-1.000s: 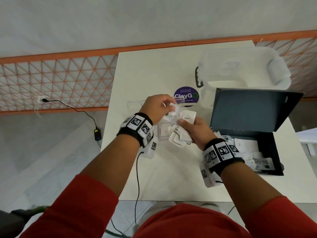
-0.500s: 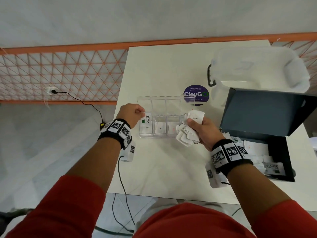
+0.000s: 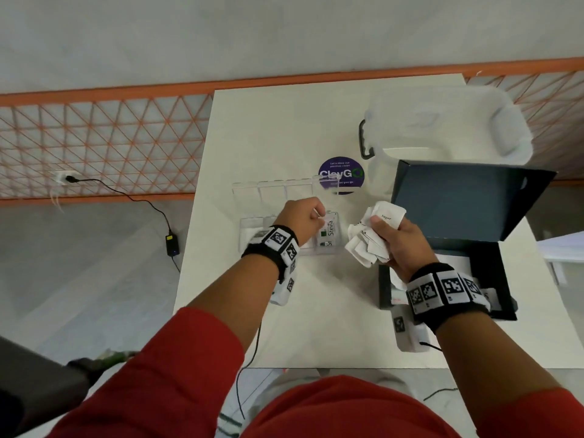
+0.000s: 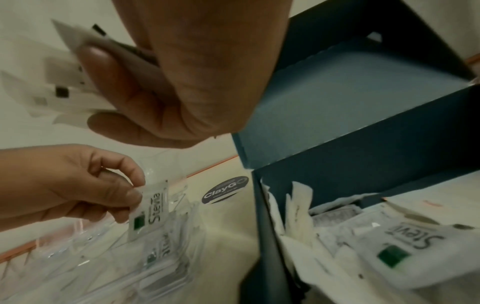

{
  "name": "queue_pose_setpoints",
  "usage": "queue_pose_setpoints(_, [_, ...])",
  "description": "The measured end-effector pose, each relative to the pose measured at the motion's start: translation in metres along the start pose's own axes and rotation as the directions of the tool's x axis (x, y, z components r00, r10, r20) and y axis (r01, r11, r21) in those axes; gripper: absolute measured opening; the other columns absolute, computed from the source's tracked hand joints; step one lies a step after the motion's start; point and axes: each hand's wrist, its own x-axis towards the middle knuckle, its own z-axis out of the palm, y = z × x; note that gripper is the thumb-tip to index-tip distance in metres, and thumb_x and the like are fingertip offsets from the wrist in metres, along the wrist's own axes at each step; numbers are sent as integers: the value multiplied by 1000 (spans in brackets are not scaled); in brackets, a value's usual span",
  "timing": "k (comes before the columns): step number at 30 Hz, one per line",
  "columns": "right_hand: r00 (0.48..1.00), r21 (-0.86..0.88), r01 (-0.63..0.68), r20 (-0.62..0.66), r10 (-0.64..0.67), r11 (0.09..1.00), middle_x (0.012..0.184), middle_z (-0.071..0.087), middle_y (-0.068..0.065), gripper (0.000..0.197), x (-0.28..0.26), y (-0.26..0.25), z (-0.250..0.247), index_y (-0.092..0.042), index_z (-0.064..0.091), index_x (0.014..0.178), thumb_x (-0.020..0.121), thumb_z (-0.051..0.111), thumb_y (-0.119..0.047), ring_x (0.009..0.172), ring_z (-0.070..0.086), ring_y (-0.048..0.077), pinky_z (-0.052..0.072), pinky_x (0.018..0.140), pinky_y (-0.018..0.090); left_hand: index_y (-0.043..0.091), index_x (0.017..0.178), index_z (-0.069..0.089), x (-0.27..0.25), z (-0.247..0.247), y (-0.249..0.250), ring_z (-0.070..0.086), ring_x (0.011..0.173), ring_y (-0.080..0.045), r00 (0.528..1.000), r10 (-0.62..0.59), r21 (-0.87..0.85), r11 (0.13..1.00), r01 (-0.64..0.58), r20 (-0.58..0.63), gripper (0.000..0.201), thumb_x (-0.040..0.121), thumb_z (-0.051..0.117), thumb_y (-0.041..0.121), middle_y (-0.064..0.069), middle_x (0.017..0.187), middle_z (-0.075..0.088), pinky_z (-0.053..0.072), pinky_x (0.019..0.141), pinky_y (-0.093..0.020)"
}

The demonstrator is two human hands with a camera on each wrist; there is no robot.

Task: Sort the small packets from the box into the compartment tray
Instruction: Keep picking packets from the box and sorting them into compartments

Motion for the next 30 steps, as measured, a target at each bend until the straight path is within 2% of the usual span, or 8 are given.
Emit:
queue_pose_setpoints(5, [1000,28,25,16,-25,999,81,68,6,7,-8,-1,-12,-12,63,101,99,58,-17,66,62,19,45,49,27,16,105,66,11,19,0,64,92,-24,997,26,285,957,-45,70,16,89,62,17,-7,105,67,52,82,-31])
queue_pose_setpoints(8, [999,14,23,33,-23,1000,82,67,6,12,-9,0,-11,-11,63,107,99,59,-18,66,62,18,45,48,27,10,112,65,11,27,-3,60,100,-28,990,60,461,880,-112,126,22,93,56,19,-8,117,56,49,86,-35])
queue_pose_setpoints(11, [999,-16,14,38,-14,1000,89,70,7,15,-7,3,-8,-13,65,110,97,62,-21,76,66,22,50,58,33,10,119,61,5,29,-5,59,96,-27,994,97,502,857,-111,54,28,94,55,20,-6,121,48,50,83,-36])
queue_pose_setpoints(14, [998,-31,-7,63,9,999,87,74,4,16,-6,6,-3,-18,67,108,94,66,-25,76,70,20,51,54,30,17,121,61,1,18,1,57,94,-19,991,120,346,934,-95,-52,29,92,59,24,-1,119,50,47,83,-30])
queue_pose_setpoints(17, [994,-64,-3,111,11,998,88,76,6,20,-3,7,5,-16,68,107,90,71,-27,74,70,21,51,52,28,17,102,70,-7,1,18,56,83,-6,971,160,27,987,-158,-177,20,88,65,30,2,101,63,45,78,-22])
queue_pose_setpoints(20, [986,-122,20,166,0,992,93,77,7,22,-2,6,17,-15,68,108,90,73,-27,77,72,20,55,60,32,24,97,70,-16,-11,34,54,73,4,979,159,-121,977,-174,-130,20,82,71,38,10,90,65,41,67,-12])
queue_pose_setpoints(24, [962,-141,51,274,-11,989,83,75,0,18,-3,3,36,-14,68,108,92,70,-22,68,69,12,52,53,26,24,98,68,-21,-20,40,54,70,-1,996,87,-184,979,-89,-20,28,74,80,34,8,89,62,42,67,-15])
queue_pose_setpoints(30, [950,-157,43,311,8,987,78,74,-2,8,-2,5,53,-17,69,100,92,69,-16,62,68,11,49,48,22,26,84,60,-27,-33,25,63,82,-12,995,31,-179,983,-47,-91,20,77,78,24,6,84,65,51,74,-22])
